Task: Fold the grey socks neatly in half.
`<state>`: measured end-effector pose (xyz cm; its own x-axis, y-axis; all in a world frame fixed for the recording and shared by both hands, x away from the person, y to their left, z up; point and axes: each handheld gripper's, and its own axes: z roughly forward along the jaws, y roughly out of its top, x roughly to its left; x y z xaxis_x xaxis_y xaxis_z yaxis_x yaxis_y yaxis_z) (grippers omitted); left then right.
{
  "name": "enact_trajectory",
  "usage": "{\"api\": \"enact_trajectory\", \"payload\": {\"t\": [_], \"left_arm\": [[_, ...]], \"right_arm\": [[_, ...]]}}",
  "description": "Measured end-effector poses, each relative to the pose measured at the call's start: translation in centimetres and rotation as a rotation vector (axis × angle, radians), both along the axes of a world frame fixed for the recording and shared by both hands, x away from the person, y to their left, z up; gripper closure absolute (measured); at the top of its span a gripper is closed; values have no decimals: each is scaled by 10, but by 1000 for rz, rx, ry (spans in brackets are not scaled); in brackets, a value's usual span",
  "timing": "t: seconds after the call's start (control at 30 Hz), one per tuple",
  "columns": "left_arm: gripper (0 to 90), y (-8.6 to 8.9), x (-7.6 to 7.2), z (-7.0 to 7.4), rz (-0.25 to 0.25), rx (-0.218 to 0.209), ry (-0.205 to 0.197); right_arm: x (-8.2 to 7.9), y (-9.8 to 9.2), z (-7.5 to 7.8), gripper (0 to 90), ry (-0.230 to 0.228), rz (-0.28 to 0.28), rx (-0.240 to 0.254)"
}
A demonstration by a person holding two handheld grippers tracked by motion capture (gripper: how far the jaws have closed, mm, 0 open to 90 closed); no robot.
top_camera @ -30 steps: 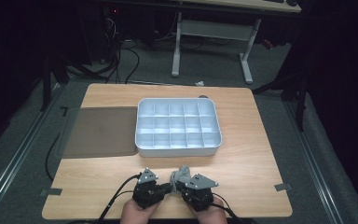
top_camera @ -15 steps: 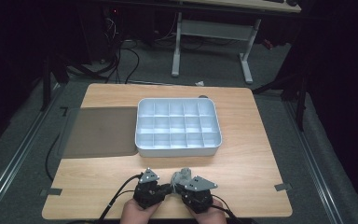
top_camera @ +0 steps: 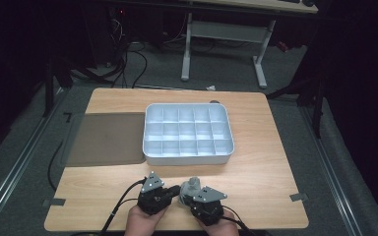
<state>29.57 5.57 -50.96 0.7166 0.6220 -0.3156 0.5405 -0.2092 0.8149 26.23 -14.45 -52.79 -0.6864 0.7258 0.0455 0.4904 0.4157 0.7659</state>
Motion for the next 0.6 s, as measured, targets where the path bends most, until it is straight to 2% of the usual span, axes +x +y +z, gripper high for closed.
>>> {"api": "enact_trajectory", "payload": {"t": [0.07, 0.13, 0.23, 0.33, 0.47, 0.5, 0.57, 0.6], "left_arm": [[871, -9, 1, 3, -15, 3, -12], [871, -15, 4, 2, -28, 14, -6], [871, -22, 9, -7, -26, 43, 9], [873, -22, 11, -13, -19, 60, 18], [877, -21, 13, -18, -11, 73, 24], [876, -20, 13, -18, -10, 74, 24], [876, -19, 13, -19, -8, 74, 25], [875, -19, 13, -20, -7, 73, 25]], "right_arm": [[0, 0, 0, 874, -1, 1, 4], [0, 0, -1, 873, 0, 1, 8], [-1, 0, -1, 870, 2, 5, 14], [-3, 0, -1, 866, -4, 6, 13], [-3, 0, -1, 818, -7, 13, 19], [-5, -3, 2, 759, -3, 14, 41], [-6, -4, 4, 754, -2, 16, 56], [-9, -7, 8, 757, -20, 15, 74]]}}
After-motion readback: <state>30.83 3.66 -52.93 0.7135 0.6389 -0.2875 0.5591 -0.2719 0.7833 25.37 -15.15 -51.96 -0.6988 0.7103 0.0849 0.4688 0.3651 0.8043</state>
